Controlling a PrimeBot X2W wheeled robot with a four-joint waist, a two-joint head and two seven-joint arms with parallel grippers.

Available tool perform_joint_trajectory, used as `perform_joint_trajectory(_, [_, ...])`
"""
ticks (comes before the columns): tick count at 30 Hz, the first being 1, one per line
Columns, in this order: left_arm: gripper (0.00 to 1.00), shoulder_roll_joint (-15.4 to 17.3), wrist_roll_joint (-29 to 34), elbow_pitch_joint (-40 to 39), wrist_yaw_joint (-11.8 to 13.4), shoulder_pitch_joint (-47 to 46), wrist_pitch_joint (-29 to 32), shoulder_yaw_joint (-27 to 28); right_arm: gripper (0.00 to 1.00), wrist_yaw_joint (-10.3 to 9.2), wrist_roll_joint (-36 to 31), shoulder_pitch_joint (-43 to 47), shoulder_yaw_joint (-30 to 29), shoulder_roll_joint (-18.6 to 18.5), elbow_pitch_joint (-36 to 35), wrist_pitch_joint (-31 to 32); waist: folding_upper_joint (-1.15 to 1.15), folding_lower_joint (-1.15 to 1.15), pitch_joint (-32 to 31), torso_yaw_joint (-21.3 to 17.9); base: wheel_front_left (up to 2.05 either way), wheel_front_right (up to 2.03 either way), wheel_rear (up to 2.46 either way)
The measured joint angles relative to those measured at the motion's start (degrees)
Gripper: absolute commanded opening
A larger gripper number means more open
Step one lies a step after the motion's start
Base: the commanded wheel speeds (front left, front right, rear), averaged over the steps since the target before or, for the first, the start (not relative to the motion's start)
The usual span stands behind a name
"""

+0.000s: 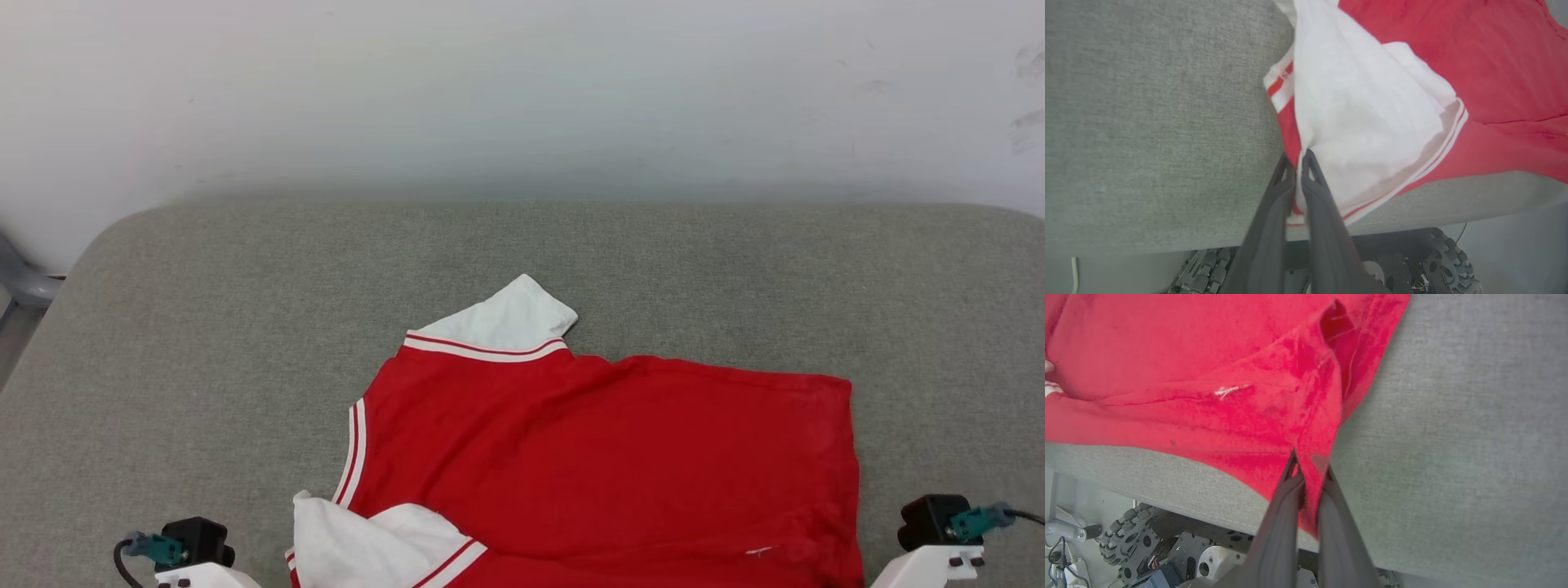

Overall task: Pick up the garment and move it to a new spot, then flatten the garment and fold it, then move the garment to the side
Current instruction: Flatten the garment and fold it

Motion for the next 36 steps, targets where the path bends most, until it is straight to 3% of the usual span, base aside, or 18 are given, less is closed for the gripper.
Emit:
perform_joint_trajectory(1, [0.39,-0.6,0.2,0.3,0.0,0.0,-0.4,-0.1,0.93,0.0,0.0,0.5,-0.1,0.3,0.5,-0.6,0.0,0.0,0.1,0.0,0.0,0.0,0.0])
perform_joint_trajectory(2, [0.72,-1.3,0.2,0.6,0.0,0.0,-0.6,-0.1,1.0,-0.01,-0.2,0.9,-0.2,0.7,0.9,-1.8,0.0,0.0,0.2,0.0,0.0,0.0,0.0])
perform_joint_trajectory(3, [1.0,-1.8,0.1,1.0,-0.4,-0.2,-0.6,-0.3,1.0,-0.01,-0.5,1.0,0.0,0.9,1.2,-3.0,0.0,0.0,0.3,0.0,0.0,0.0,0.0])
perform_joint_trajectory(10, [1.0,-3.5,4.3,3.8,-1.7,-5.0,-5.3,-0.1,1.0,-0.01,-2.9,0.7,-0.9,2.3,-0.2,-18.0,0.0,0.0,0.8,0.0,0.0,0.0,0.0])
perform_joint_trajectory(18, [1.0,-5.5,12.9,2.9,-0.3,-10.8,-16.8,1.3,1.0,-0.01,-8.7,-2.1,-3.1,3.9,-2.3,-33.0,0.0,0.0,1.1,-0.8,0.0,0.0,0.0])
perform_joint_trajectory(24, [1.0,-7.4,19.4,2.3,0.3,-16.0,-26.0,2.6,1.0,-0.01,-11.9,-6.0,-5.5,5.5,-4.3,-38.2,0.0,0.01,4.1,-1.3,0.0,0.0,0.0])
perform_joint_trajectory(28, [1.0,-8.8,22.4,2.5,0.2,-20.0,-28.2,3.6,1.0,-0.01,-12.9,-9.2,-6.2,6.4,-6.1,-39.4,0.0,0.01,7.6,-1.8,0.0,0.0,0.0])
perform_joint_trajectory(33, [1.0,-9.8,23.3,5.4,-1.8,-25.5,-28.8,4.6,1.0,-0.01,-13.4,-13.4,-6.0,7.0,-8.2,-39.8,0.0,0.02,12.4,-3.1,0.0,0.0,0.0])
perform_joint_trajectory(36, [1.0,-9.9,22.9,7.8,-4.4,-29.4,-27.2,4.5,1.0,-0.01,-13.7,-15.4,-5.7,7.2,-8.9,-39.8,0.0,0.02,14.9,-4.3,0.0,0.0,0.0])
